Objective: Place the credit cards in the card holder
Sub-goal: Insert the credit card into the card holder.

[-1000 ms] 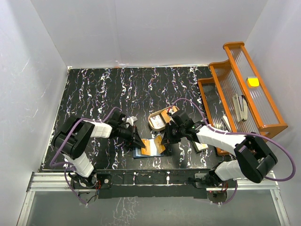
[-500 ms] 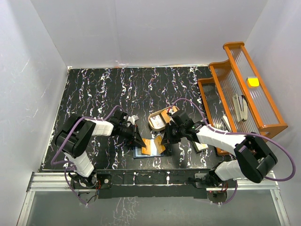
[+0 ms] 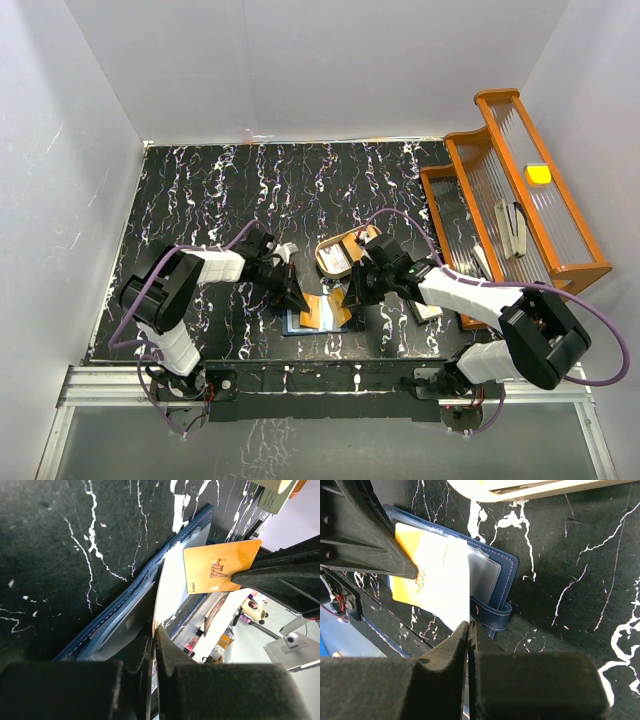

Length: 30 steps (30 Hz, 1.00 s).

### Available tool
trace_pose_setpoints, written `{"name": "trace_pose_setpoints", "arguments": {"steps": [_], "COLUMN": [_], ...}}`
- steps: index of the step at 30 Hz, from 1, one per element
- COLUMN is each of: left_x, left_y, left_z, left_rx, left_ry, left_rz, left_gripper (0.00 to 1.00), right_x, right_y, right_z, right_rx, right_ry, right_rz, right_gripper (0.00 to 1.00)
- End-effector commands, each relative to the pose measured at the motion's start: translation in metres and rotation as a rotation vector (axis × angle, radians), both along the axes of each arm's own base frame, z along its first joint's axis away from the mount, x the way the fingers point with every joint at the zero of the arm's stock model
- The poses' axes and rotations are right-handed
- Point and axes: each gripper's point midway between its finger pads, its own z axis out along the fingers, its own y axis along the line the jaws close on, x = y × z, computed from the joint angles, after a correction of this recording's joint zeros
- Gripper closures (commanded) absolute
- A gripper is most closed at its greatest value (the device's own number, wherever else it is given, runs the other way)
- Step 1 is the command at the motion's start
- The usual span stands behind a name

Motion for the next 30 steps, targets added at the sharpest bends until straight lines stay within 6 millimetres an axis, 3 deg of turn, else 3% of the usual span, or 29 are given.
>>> {"name": "trace_pose_setpoints", "arguments": {"steps": [1, 30], "left_x": [-0.001, -0.01], "left_y": [0.011, 0.001], "left_z": [-0.009, -0.01], "left_rx": [0.104, 0.058], "left_ry": [-0.002, 0.031], "left_rz": [-0.032, -0.07], "left_gripper": [1.0, 1.0], "right_x": [0.003, 0.003], "right_y": [0.0, -0.001], "right_z": [0.006, -0.003], "right_rx": [0.015, 0.007], "right_ry": [-0.042, -0.033], "right_rz": [-0.007, -0.02], "right_gripper": [1.0, 1.0]}}
